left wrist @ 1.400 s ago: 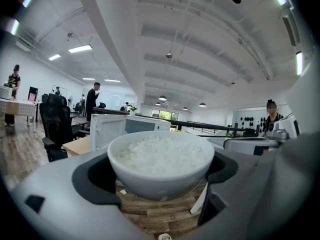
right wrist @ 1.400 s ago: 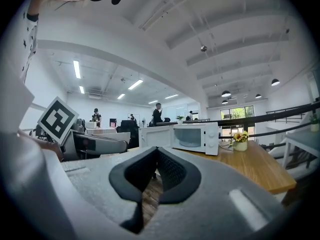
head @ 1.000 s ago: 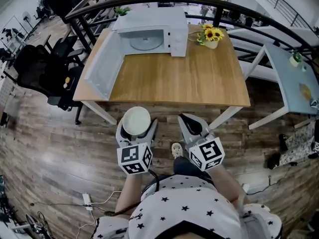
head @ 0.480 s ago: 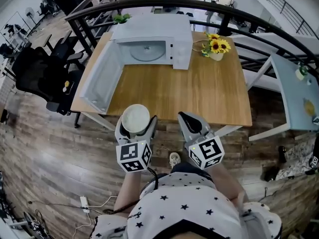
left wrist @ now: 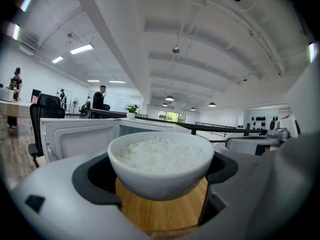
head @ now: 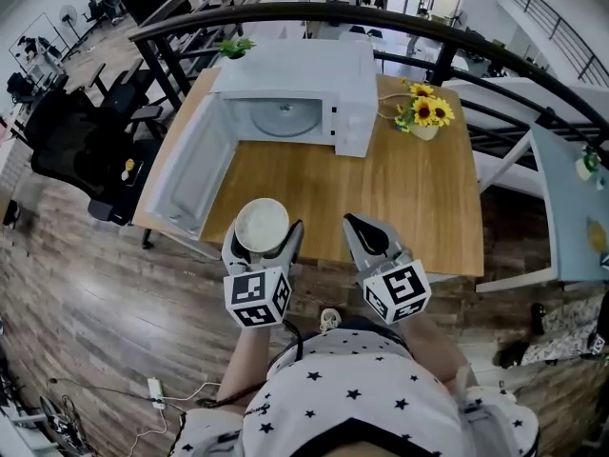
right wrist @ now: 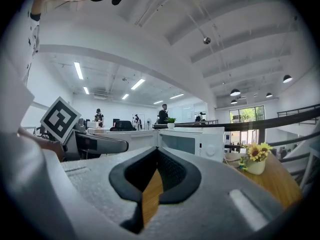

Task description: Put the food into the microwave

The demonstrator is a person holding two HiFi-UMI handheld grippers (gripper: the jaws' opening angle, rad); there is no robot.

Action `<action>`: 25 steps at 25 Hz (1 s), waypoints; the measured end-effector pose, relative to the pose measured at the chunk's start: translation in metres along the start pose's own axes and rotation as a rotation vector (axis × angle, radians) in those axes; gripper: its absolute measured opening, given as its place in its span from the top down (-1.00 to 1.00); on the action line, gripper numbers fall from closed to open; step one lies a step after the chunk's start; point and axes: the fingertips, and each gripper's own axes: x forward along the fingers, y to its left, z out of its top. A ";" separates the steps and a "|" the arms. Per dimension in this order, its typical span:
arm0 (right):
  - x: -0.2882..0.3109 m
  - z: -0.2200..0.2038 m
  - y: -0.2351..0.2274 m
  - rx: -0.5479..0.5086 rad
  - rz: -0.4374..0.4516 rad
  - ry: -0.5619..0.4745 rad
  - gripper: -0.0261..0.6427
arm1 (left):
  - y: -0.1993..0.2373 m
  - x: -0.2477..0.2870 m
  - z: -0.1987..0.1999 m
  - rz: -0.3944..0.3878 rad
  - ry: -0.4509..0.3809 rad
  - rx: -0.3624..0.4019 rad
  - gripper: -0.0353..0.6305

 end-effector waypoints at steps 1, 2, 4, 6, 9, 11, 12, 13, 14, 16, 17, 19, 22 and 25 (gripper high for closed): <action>0.004 0.000 -0.005 -0.001 0.003 0.001 0.90 | 0.001 0.006 0.001 0.004 -0.001 -0.001 -0.59; 0.008 0.000 -0.010 -0.003 0.006 0.001 0.90 | 0.001 0.013 0.002 0.007 -0.001 -0.002 -0.59; 0.016 0.000 -0.019 -0.004 0.013 0.003 0.90 | 0.002 0.025 0.003 0.012 0.001 -0.007 -0.59; 0.023 0.000 -0.028 -0.006 0.020 0.004 0.90 | 0.002 0.037 0.002 0.015 0.005 -0.011 -0.59; 0.033 -0.001 -0.039 0.000 0.030 0.004 0.91 | 0.002 0.051 0.001 0.020 0.009 -0.014 -0.59; 0.037 -0.003 -0.043 0.001 0.035 0.008 0.90 | 0.002 0.058 0.000 0.024 0.014 -0.013 -0.59; 0.039 -0.003 -0.045 0.001 0.038 0.010 0.90 | 0.002 0.061 0.000 0.025 0.017 -0.012 -0.59; 0.041 -0.003 -0.047 0.002 0.040 0.011 0.90 | 0.002 0.064 0.000 0.027 0.020 -0.011 -0.59; 0.043 -0.003 -0.049 0.004 0.041 0.012 0.90 | 0.003 0.067 0.000 0.028 0.023 -0.009 -0.59; 0.047 -0.004 -0.053 0.009 0.041 0.014 0.90 | 0.004 0.075 -0.001 0.029 0.030 -0.008 -0.59; 0.049 -0.004 -0.055 0.012 0.040 0.016 0.90 | 0.005 0.079 -0.001 0.029 0.034 -0.008 -0.59; 0.054 -0.007 -0.059 0.017 0.036 0.022 0.91 | 0.007 0.089 -0.003 0.028 0.040 -0.006 -0.59; 0.060 -0.013 -0.067 0.023 0.026 0.031 0.90 | 0.009 0.103 -0.003 0.021 0.045 0.003 -0.59; 0.068 -0.017 -0.076 0.033 0.008 0.038 0.91 | 0.013 0.120 -0.002 0.010 0.047 0.018 -0.59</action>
